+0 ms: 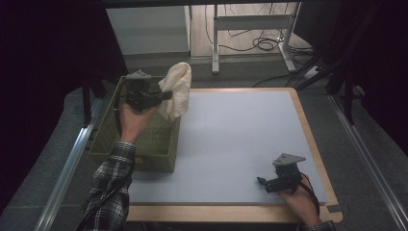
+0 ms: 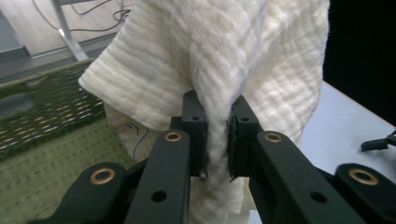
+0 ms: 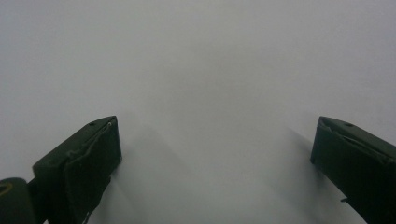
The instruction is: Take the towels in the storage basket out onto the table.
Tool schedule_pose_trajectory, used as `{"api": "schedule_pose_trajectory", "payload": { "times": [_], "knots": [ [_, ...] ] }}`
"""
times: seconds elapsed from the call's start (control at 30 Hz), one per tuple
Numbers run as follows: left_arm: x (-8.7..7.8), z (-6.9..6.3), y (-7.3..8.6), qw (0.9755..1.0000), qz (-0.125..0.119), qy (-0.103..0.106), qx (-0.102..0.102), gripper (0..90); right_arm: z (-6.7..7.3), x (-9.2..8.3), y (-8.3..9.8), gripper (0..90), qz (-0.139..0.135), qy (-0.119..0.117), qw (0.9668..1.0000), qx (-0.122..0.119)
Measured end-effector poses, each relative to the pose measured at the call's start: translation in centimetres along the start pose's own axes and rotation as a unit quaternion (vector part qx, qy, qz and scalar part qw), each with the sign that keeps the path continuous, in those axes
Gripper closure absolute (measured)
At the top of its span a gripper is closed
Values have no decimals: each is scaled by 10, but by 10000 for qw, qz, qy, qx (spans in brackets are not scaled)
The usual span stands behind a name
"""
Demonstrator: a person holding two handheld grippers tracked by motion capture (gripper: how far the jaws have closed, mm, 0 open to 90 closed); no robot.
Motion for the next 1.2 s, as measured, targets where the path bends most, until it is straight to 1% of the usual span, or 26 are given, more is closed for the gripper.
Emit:
{"api": "schedule_pose_trajectory", "payload": {
  "times": [0.3,0.43,0.63,0.87,1.07,1.2],
  "knots": [
    [24,-30,-9,9993,39,273,248,805,0,0,0,17,0,-3,10000,2],
    [34,-44,-9,9986,94,373,363,804,0,0,0,17,2,-5,10000,7],
    [52,-61,-5,9978,161,516,397,802,0,0,0,17,1,-4,10000,5],
    [74,-82,1,9962,241,715,445,800,0,0,0,17,5,-3,10000,3],
    [92,-100,11,9944,373,825,538,798,0,0,0,17,6,-5,10000,2],
    [103,-111,19,9933,436,926,542,797,0,0,0,17,7,-6,10000,5]
  ]
}}
Point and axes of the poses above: each handheld gripper's, and its own axes: x roughly forward along the jaws, y roughly out of its underside, z roughly to its left, the point moved 10 cm from there along x, roughly forward along the jaws, and after that the axes turned 2 degrees about x, right-handed, at the moved point
